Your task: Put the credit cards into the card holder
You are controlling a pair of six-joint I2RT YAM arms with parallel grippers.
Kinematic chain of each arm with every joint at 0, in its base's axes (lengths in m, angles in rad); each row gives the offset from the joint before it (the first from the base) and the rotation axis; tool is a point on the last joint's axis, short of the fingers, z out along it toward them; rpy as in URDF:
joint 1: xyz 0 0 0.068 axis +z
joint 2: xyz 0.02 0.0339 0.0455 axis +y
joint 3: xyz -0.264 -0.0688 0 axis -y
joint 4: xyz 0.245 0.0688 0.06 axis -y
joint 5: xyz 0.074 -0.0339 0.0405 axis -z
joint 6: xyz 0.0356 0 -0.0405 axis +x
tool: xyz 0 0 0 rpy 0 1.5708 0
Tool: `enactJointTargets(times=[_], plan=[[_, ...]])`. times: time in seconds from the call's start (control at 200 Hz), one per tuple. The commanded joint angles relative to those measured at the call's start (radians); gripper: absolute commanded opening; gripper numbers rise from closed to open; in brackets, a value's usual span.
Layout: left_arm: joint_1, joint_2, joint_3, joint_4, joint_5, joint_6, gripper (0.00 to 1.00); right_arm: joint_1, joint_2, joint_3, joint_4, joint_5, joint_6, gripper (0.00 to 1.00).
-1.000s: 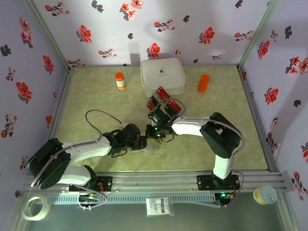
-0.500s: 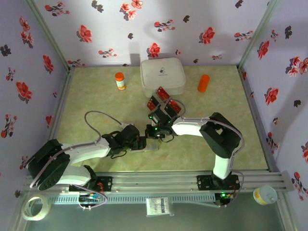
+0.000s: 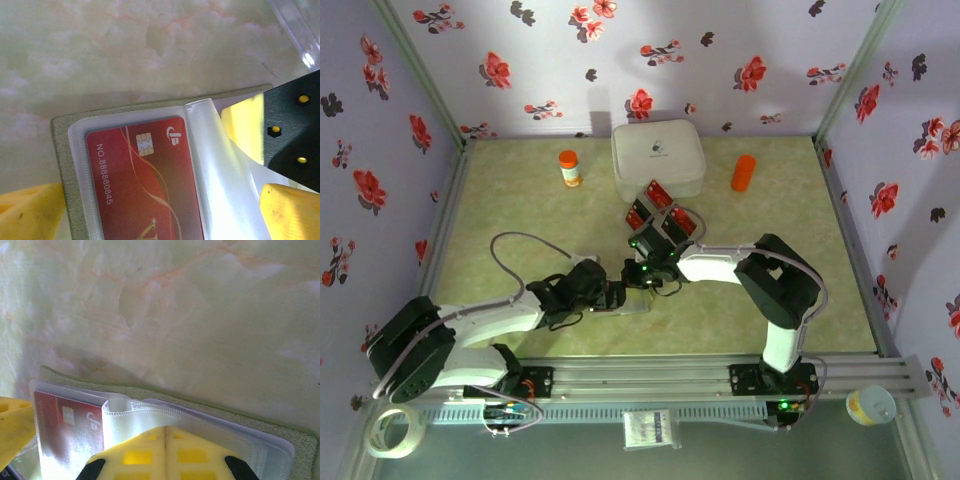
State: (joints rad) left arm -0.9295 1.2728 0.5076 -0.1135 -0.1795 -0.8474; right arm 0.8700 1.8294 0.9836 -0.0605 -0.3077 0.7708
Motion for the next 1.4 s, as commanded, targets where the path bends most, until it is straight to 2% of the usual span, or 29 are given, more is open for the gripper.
enactJointTargets(times=[0.0,0.175,0.44,0.555,0.775,0.975,1.395], plan=[[-0.020,0.030,-0.001,0.047,0.020,0.031,1.00,0.012,0.014,-0.019,-0.004,-0.007,0.019,0.03],[-0.028,0.055,-0.009,0.032,0.003,0.033,0.98,0.013,0.011,-0.021,0.001,-0.009,0.025,0.03],[-0.032,0.080,-0.039,0.035,-0.006,0.015,0.88,0.012,-0.020,-0.004,-0.015,-0.007,0.020,0.09],[-0.034,0.096,-0.038,0.038,-0.005,0.016,0.87,0.010,-0.050,0.005,-0.036,-0.002,0.013,0.16],[-0.037,0.092,-0.045,0.041,-0.009,0.009,0.87,-0.002,-0.130,-0.018,-0.064,0.046,0.010,0.36],[-0.037,0.079,-0.052,0.041,-0.014,0.009,0.87,-0.005,-0.119,-0.046,-0.043,0.050,0.025,0.48],[-0.038,0.044,-0.076,0.056,-0.032,0.013,0.90,-0.005,-0.030,-0.065,0.048,-0.011,0.064,0.50]])
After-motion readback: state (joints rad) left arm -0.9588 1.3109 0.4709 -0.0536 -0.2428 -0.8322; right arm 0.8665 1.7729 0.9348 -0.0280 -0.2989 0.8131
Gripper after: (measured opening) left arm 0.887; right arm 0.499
